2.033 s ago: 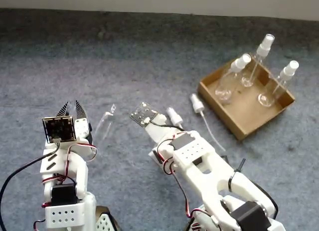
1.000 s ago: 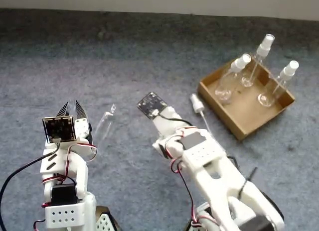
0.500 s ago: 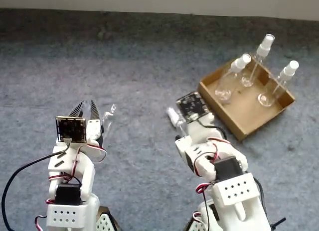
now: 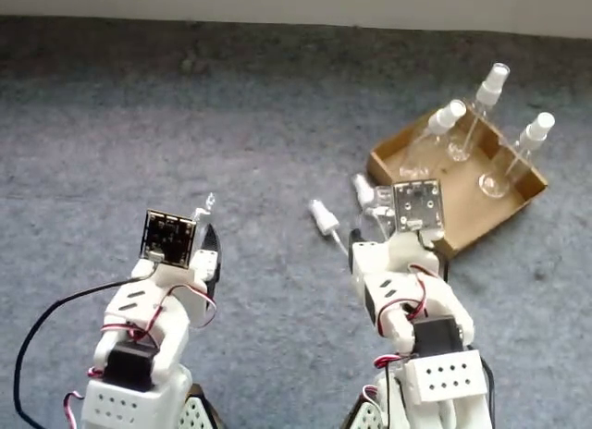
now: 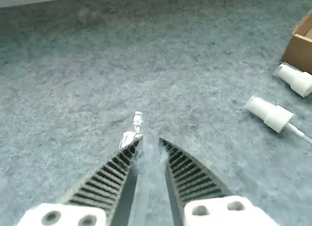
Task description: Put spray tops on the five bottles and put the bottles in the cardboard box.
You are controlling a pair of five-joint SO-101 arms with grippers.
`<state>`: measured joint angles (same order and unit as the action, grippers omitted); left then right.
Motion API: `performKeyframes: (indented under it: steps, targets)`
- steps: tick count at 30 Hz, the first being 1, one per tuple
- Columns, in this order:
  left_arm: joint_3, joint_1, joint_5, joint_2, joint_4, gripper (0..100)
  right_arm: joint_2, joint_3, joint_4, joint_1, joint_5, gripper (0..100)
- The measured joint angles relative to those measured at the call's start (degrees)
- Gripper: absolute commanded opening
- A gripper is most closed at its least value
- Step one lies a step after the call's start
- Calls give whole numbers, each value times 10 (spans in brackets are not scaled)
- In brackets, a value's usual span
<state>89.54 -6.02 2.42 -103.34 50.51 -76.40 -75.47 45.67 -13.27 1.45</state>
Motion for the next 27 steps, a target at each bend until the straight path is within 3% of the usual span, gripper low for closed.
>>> performKeyframes:
  steps: [5, 13, 23, 27]
  targets:
    - [-98, -6, 0, -1, 116, 5, -42, -50, -31, 1, 9, 101]
    - [-191, -4, -8, 40, 131, 5, -128, -108, -33, 3, 10, 101]
    - [-380, -3, -33, 367, 131, 5, -276, -182, -33, 3, 10, 101]
    - [-443, -44, -33, 483, 142, 5, -279, -184, -33, 3, 10, 101]
